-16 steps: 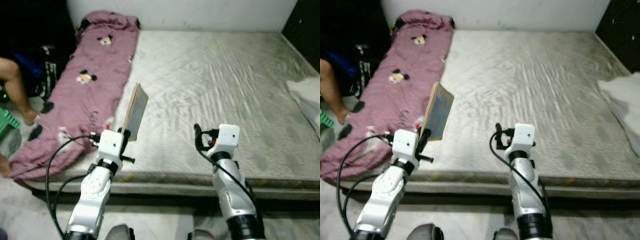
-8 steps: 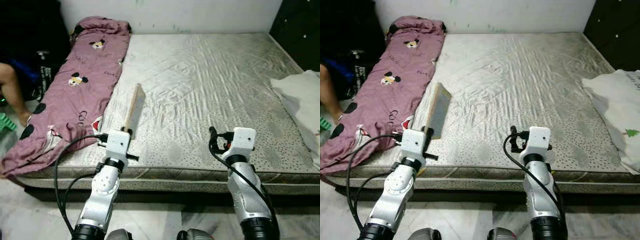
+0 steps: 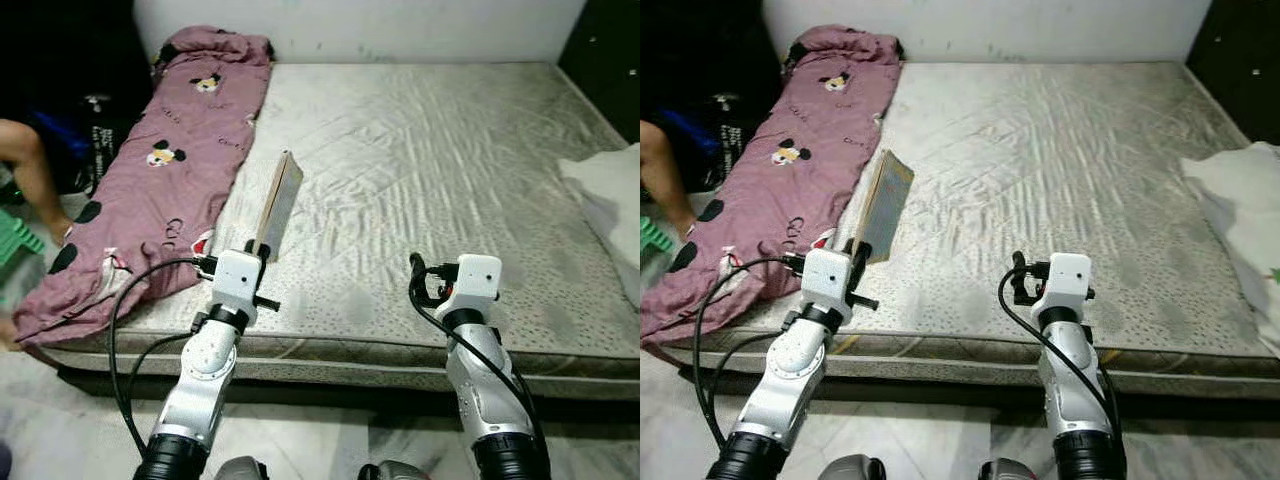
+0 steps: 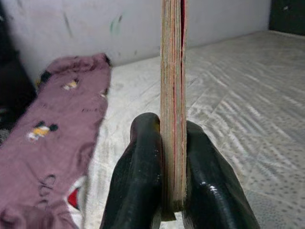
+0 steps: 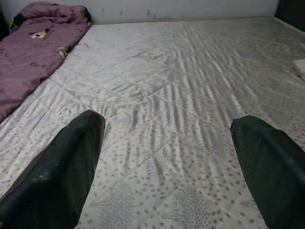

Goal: Clean up the room

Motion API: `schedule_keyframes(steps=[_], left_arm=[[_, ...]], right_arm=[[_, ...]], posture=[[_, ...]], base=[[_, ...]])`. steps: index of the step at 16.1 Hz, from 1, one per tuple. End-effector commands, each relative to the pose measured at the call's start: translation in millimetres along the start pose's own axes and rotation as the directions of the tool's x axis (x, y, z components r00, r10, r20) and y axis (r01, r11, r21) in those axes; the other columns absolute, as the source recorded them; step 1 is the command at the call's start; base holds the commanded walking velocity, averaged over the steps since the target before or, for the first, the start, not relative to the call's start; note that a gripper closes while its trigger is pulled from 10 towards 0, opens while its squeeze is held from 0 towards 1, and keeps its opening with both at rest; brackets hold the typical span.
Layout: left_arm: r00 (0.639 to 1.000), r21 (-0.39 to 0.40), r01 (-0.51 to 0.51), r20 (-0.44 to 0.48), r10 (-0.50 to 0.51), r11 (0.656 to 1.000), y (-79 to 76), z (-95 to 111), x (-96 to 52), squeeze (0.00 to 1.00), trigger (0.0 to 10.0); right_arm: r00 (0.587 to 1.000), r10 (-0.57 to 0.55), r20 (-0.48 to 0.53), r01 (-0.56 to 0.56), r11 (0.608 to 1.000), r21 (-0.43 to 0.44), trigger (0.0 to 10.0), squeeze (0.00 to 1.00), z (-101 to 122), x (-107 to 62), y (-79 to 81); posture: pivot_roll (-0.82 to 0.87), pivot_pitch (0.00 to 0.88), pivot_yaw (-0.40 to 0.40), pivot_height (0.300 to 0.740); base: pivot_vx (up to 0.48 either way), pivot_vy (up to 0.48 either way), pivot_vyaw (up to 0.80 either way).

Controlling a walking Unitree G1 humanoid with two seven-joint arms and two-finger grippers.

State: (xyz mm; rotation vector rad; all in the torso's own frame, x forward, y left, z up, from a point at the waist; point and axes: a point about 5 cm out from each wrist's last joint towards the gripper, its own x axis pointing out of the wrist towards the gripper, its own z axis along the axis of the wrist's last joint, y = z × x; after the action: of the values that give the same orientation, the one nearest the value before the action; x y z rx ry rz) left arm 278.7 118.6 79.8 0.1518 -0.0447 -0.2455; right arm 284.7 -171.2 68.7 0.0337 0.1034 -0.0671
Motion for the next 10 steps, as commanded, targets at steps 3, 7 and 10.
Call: schedule_keyframes(steps=[3,7,10], left_arm=[[1.000,-0.015,-0.018,-0.005,0.018,1.000,6.3,0,-7.8,0.00,10.0],[1.000,-0.015,-0.009,-0.020,0.009,1.000,10.6,-1,-2.2,0.00,10.0],[1.000,-0.004,-0.028,-0.014,0.028,1.000,10.9,0,-5.0,0.00,10.0]], right_arm=[[1.000,0.003,0.011,-0.003,1.000,0.007,10.0,0.00,-3,-6.5,6.3],[1.000,0.003,0.008,-0.004,0.999,0.035,10.0,0.00,-3,-0.1,14.6],[0.999,0.045,0.011,-0.045,0.999,0.023,10.0,0.00,-2,4.1,23.9]], posture=[[-0.03,0.035,0.056,0.740],[-0.02,0.031,0.056,0.740],[0.01,0.027,0.034,0.740]], base=[[0.000,0.000,0.00],[0.000,0.000,-0.60],[0.000,0.000,-0.80]])
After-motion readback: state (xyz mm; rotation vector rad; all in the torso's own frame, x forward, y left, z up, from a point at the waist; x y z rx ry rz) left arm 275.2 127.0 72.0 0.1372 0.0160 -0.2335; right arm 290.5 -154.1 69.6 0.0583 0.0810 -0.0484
